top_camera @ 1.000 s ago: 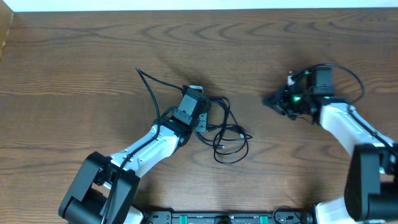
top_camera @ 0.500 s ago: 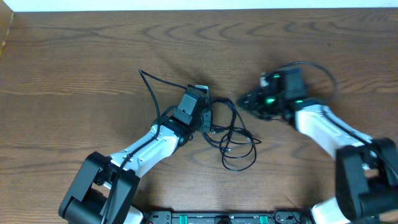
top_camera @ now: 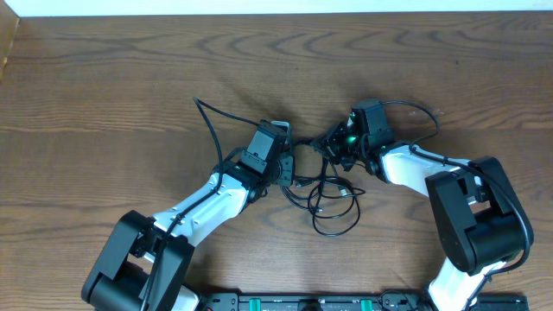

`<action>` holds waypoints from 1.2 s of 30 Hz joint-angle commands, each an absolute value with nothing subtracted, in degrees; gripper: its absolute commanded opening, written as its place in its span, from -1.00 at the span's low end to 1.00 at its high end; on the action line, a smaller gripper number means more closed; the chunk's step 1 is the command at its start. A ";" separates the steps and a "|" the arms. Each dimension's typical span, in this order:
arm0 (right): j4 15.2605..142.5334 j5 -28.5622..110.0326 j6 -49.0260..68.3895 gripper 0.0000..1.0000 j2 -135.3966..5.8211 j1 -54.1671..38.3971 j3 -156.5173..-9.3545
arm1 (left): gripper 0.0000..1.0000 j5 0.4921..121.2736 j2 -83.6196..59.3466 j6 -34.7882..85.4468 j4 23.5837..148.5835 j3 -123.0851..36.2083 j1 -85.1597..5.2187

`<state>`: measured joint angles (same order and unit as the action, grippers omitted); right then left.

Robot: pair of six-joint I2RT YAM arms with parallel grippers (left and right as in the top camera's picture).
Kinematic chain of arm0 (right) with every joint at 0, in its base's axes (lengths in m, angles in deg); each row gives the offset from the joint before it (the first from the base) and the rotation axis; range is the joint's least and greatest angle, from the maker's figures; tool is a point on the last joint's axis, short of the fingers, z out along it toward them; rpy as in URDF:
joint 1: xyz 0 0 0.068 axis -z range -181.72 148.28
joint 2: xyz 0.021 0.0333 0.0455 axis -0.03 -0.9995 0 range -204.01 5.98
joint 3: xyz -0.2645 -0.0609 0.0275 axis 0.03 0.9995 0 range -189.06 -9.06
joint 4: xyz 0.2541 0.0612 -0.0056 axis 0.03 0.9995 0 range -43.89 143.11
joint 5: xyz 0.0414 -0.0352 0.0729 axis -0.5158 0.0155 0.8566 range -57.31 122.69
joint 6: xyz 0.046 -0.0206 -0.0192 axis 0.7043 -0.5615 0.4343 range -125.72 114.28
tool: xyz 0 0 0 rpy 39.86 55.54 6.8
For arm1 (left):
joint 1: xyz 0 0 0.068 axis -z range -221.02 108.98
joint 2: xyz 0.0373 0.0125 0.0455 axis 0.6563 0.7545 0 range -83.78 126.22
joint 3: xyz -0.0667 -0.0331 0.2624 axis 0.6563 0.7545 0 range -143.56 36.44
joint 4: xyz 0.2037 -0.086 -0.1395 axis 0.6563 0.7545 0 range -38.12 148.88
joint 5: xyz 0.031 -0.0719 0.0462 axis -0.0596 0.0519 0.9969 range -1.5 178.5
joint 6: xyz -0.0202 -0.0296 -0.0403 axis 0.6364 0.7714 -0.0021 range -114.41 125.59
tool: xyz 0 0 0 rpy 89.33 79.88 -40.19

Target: Untangle cables

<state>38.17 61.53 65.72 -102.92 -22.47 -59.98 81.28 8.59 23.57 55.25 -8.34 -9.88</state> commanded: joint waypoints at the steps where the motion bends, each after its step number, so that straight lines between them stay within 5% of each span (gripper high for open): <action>1: 37.77 57.36 69.50 -0.72 -103.86 -22.41 -59.84 | -0.85 80.95 8.68 22.80 56.15 -8.77 -10.04; 10: 37.99 53.86 74.12 -0.69 -104.32 -22.96 -59.84 | -0.85 80.95 8.68 22.76 57.02 -8.77 -9.93; 28: 33.40 66.03 79.76 -0.78 -104.88 -22.67 -59.84 | -0.85 80.99 8.70 22.78 58.10 -8.77 -8.05; 32: 28.27 69.55 80.02 -0.67 -104.88 -22.61 -59.84 | -0.85 80.99 8.70 22.80 58.10 -8.77 -8.05; 36: 35.00 64.85 79.34 -0.67 -104.95 -23.00 -59.84 | -0.85 80.97 8.70 22.80 58.10 -8.77 -8.05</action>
